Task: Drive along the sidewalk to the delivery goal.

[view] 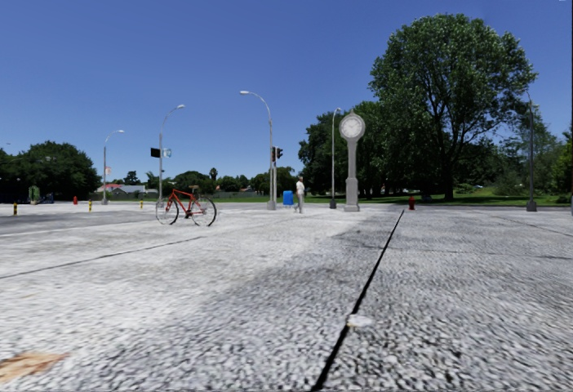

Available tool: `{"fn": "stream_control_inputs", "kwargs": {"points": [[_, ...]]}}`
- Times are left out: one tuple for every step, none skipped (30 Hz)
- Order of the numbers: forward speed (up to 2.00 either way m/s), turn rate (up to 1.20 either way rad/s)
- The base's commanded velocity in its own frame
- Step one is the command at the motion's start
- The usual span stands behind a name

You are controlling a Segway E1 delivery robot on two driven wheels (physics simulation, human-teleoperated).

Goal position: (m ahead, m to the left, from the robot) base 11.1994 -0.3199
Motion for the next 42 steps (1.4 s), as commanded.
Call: {"fn": "stream_control_inputs", "kwargs": {"points": [[2.00,-0.80],[2.00,-0.29],[2.00,-0.07],[2.00,-0.07],[2.00,-0.01],[2.00,0.00],[2.00,0.00],[2.00,0.00],[2.00,0.00],[2.00,0.00],[2.00,0.00],[2.00,0.00],[2.00,0.00],[2.00,0.00],[2.00,0.00],[2.00,0.00],[2.00,0.00],[2.00,0.00],[2.00,0.00],[2.00,0.00],[2.00,0.00],[2.00,0.00],[2.00,0.00],[2.00,0.00],[2.00,0.00],[2.00,0.00],[2.00,0.00],[2.00,0.00],[2.00,0.00],[2.00,0.00],[2.00,0.00],[2.00,0.00],[2.00,0.00],[2.00,0.00],[2.00,0.00],[2.00,0.00],[2.00,0.00],[2.00,0.00],[2.00,0.00],[2.00,0.00],[2.00,0.00],[2.00,0.00]]}}
